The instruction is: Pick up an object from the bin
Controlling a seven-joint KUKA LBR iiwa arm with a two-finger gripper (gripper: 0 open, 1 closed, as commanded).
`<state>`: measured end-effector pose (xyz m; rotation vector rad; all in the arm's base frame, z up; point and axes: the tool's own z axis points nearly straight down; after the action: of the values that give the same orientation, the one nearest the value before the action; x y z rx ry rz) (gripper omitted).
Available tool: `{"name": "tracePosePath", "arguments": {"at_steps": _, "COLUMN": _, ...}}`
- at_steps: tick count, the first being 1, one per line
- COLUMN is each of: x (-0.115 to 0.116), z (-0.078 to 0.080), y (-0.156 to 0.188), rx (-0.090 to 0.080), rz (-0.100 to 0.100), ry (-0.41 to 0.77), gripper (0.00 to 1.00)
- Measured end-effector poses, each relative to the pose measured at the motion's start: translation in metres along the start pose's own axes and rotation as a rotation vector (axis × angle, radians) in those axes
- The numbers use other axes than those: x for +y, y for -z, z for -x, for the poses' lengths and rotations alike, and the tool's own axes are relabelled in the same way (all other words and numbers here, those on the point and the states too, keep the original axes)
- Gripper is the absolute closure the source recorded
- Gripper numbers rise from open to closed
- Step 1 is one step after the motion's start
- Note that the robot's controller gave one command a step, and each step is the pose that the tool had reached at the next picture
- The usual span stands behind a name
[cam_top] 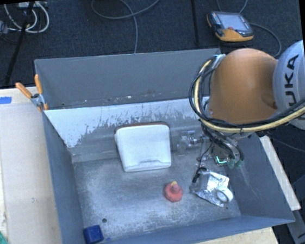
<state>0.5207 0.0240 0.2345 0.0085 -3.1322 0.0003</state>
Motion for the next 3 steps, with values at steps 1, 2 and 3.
{"name": "tracePosePath", "arguments": {"at_steps": 1, "x": -0.013, "z": 0.001, "y": -0.170, "rx": 0.000, "rz": 0.001, "ry": -0.087, "gripper": 0.00}}
{"name": "tracePosePath", "arguments": {"at_steps": 2, "x": -0.008, "z": -0.013, "y": -0.135, "rx": -0.007, "rz": 0.002, "ry": -0.222, "gripper": 0.00}}
{"name": "tracePosePath", "arguments": {"at_steps": 3, "x": -0.005, "z": -0.014, "y": -0.135, "rx": -0.006, "rz": 0.002, "ry": -0.275, "gripper": 0.00}}
